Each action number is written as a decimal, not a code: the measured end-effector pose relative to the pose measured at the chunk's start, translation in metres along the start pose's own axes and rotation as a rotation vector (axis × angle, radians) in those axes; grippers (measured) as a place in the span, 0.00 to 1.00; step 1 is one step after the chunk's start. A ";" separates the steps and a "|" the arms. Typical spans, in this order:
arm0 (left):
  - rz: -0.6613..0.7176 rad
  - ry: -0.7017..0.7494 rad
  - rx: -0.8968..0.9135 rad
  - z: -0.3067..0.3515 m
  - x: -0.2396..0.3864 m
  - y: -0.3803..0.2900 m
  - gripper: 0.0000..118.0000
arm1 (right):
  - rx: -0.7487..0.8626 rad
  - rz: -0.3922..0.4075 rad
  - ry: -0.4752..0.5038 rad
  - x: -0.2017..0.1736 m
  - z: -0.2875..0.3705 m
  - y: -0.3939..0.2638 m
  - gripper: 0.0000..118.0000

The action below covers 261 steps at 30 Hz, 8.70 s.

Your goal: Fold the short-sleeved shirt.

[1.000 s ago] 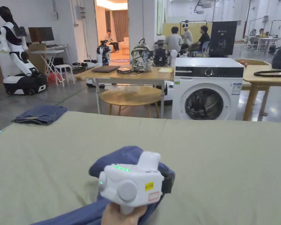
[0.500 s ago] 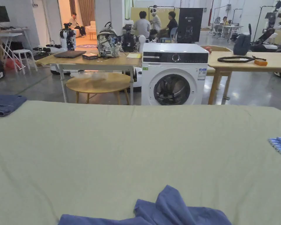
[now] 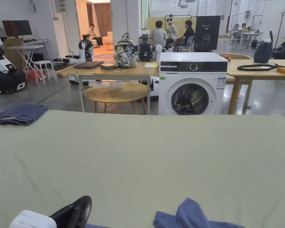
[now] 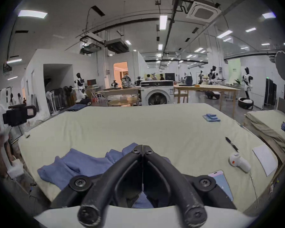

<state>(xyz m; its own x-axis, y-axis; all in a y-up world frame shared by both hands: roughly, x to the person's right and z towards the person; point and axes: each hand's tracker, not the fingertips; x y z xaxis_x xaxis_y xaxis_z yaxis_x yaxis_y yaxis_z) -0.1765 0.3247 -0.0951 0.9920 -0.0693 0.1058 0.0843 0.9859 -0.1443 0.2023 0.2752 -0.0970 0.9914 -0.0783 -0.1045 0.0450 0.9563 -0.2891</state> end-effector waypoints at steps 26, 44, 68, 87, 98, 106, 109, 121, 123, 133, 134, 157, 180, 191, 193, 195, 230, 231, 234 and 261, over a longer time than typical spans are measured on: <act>0.272 -0.032 -0.878 -0.275 -0.083 -0.144 0.43 | -0.116 -0.083 -0.079 0.035 -0.003 -0.026 0.00; 0.193 -0.076 -0.894 -0.288 -0.068 -0.156 0.00 | -0.542 -0.488 -0.206 0.080 -0.072 -0.124 0.56; 0.238 -0.124 0.008 -0.070 -0.159 0.125 0.00 | 0.029 -0.167 0.105 0.048 -0.061 0.125 0.05; 0.163 0.043 0.128 -0.181 -0.165 0.260 0.00 | 0.167 0.003 0.031 0.020 -0.188 0.345 0.05; 0.182 0.035 0.060 -0.244 -0.153 0.242 0.00 | 0.078 -0.036 -0.054 0.028 -0.273 0.350 0.05; 0.242 -0.008 -0.108 -0.263 -0.147 0.151 0.00 | -0.063 -0.017 -0.027 0.036 -0.298 0.254 0.05; 0.263 -0.043 -0.111 -0.229 -0.146 0.096 0.00 | -0.072 -0.001 0.011 0.044 -0.271 0.188 0.05; 0.514 0.018 -0.345 0.000 -0.090 -0.118 0.00 | -0.320 -0.221 0.022 0.054 -0.057 -0.093 0.05; 0.510 0.059 -0.411 0.020 -0.085 -0.134 0.00 | -0.327 -0.234 -0.037 0.052 -0.028 -0.114 0.05; 0.404 0.091 -0.463 0.035 -0.077 -0.147 0.58 | -0.389 -0.149 -0.064 0.052 0.005 -0.139 0.57; 0.381 0.091 -0.451 0.033 -0.074 -0.140 0.66 | -0.381 -0.142 -0.067 0.053 0.008 -0.135 0.72; 0.270 -0.026 -0.136 0.044 -0.036 -0.044 0.00 | -0.087 -0.055 -0.021 0.024 0.027 -0.037 0.00; 0.489 0.092 -0.694 0.010 -0.080 -0.216 0.07 | -0.222 -0.030 0.064 0.006 0.008 -0.056 0.00; 0.322 0.069 -0.760 0.003 -0.069 -0.203 0.02 | -0.523 -0.093 0.102 0.067 -0.156 -0.001 0.84; 0.339 0.071 -0.768 0.003 -0.070 -0.204 0.02 | -0.569 -0.109 0.101 0.072 -0.201 0.004 0.84; 0.346 0.077 -0.774 0.002 -0.069 -0.203 0.02 | -0.611 -0.129 0.071 0.072 -0.242 0.003 0.84; 0.220 -0.170 0.103 -0.141 -0.103 0.192 0.01 | 0.186 -0.051 -0.167 0.126 -0.080 0.337 0.01; 0.213 -0.169 0.103 -0.153 -0.104 0.207 0.01 | 0.195 -0.035 -0.181 0.123 -0.083 0.357 0.01; 0.212 -0.143 0.089 -0.185 -0.113 0.241 0.01 | 0.192 -0.025 -0.207 0.115 -0.101 0.411 0.01; 0.273 -0.021 0.052 -0.275 -0.138 0.279 0.01 | 0.243 0.009 -0.277 0.058 -0.224 0.536 0.01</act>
<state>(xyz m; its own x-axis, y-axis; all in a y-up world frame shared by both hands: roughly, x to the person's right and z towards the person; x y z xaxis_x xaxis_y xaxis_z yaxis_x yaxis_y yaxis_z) -0.2643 0.5678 -0.4207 0.9752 0.2024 0.0900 -0.1912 0.9743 -0.1191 0.2562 0.7201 -0.4713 0.9859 -0.0220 0.1657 0.0310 0.9982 -0.0518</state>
